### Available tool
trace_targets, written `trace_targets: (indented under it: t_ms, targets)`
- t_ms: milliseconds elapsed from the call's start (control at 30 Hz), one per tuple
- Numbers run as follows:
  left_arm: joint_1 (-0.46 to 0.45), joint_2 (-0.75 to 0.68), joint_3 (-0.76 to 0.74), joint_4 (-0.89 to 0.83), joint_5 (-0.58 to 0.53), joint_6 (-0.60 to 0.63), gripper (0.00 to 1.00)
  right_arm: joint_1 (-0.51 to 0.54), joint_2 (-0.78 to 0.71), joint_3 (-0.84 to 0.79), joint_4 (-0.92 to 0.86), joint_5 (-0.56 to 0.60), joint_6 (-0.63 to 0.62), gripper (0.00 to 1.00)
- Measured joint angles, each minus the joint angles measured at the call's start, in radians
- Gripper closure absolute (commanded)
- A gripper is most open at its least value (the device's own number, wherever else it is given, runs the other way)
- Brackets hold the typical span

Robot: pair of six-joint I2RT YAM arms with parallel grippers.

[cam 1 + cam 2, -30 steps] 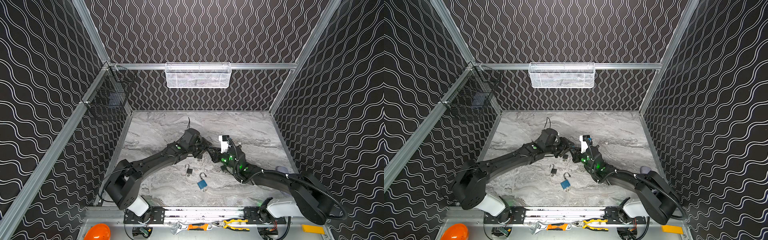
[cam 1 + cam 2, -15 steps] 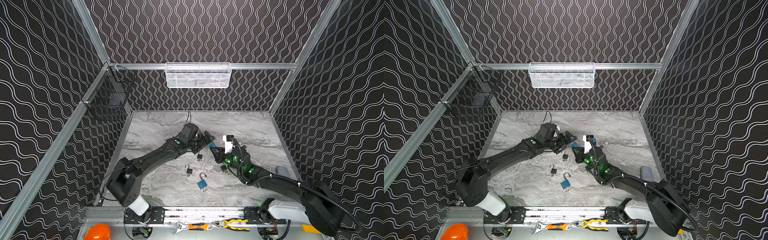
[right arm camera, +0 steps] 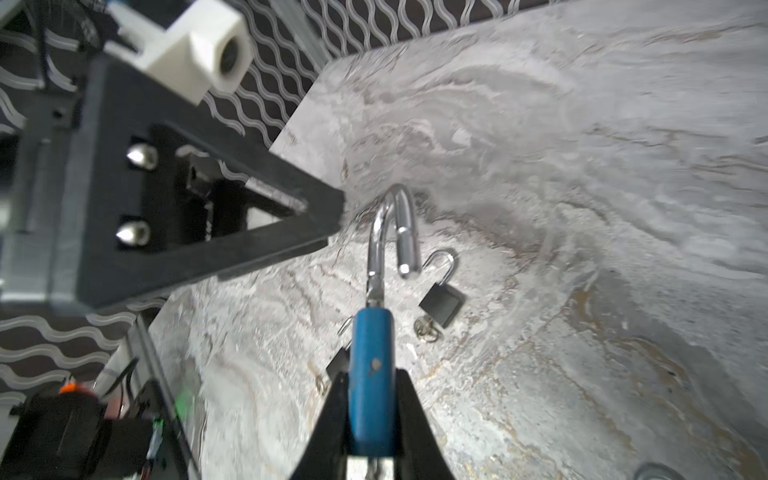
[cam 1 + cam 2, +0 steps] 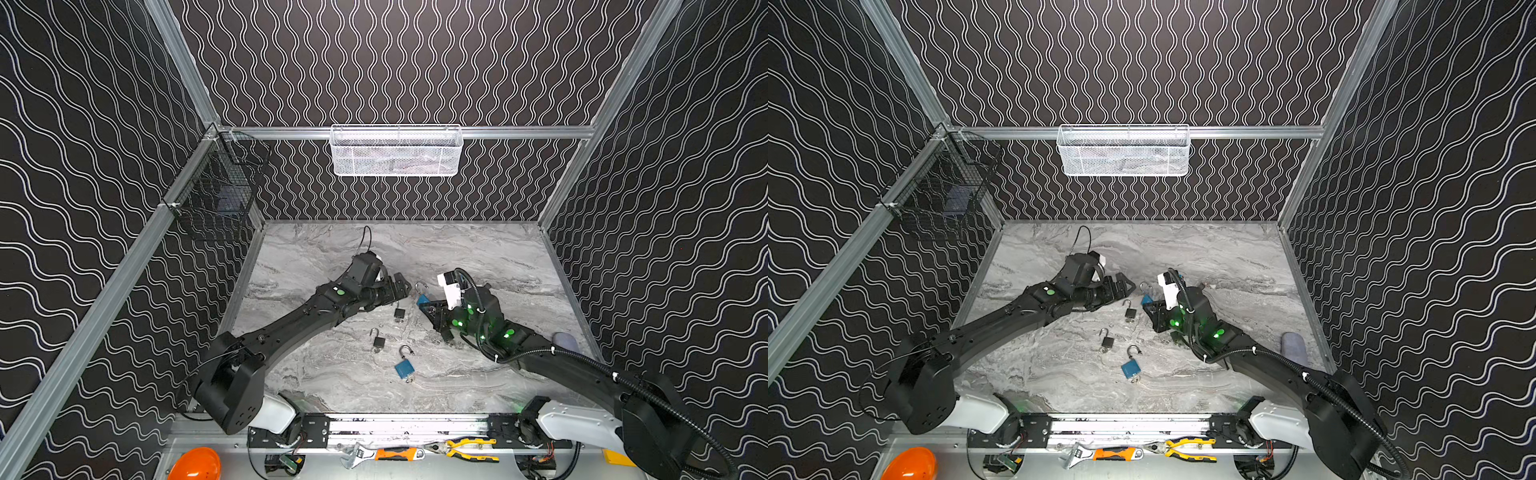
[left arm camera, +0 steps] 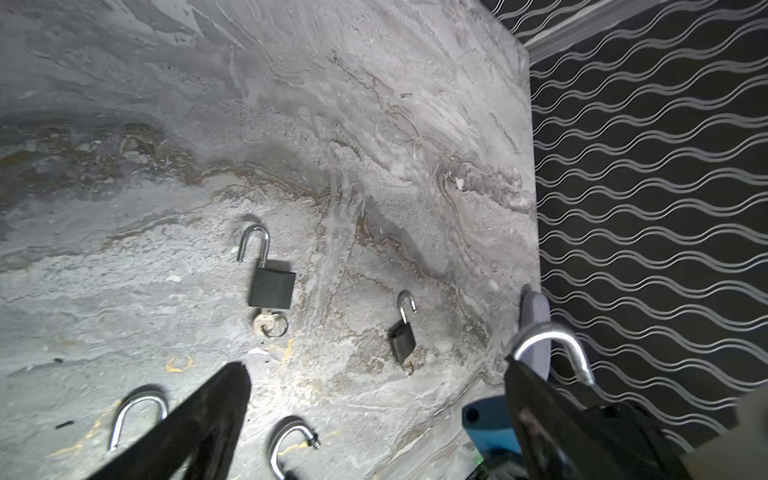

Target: Lock with the key

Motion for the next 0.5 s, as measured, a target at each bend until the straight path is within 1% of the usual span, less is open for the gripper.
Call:
trace_targets:
  t_ms: [133, 267, 500]
  targets:
    - [0.003, -0.017, -0.035, 0.008, 0.002, 0.021, 0.02, -0.008, 0.038, 0.049, -0.059, -0.064, -0.055, 1.00]
    - [0.015, -0.035, -0.064, 0.032, 0.023, 0.024, 0.02, -0.013, 0.080, 0.081, -0.089, -0.105, -0.095, 1.00]
    - [0.019, -0.017, -0.059, 0.042, 0.071, 0.027, 0.03, -0.016, 0.113, 0.094, -0.106, -0.148, -0.120, 1.00]
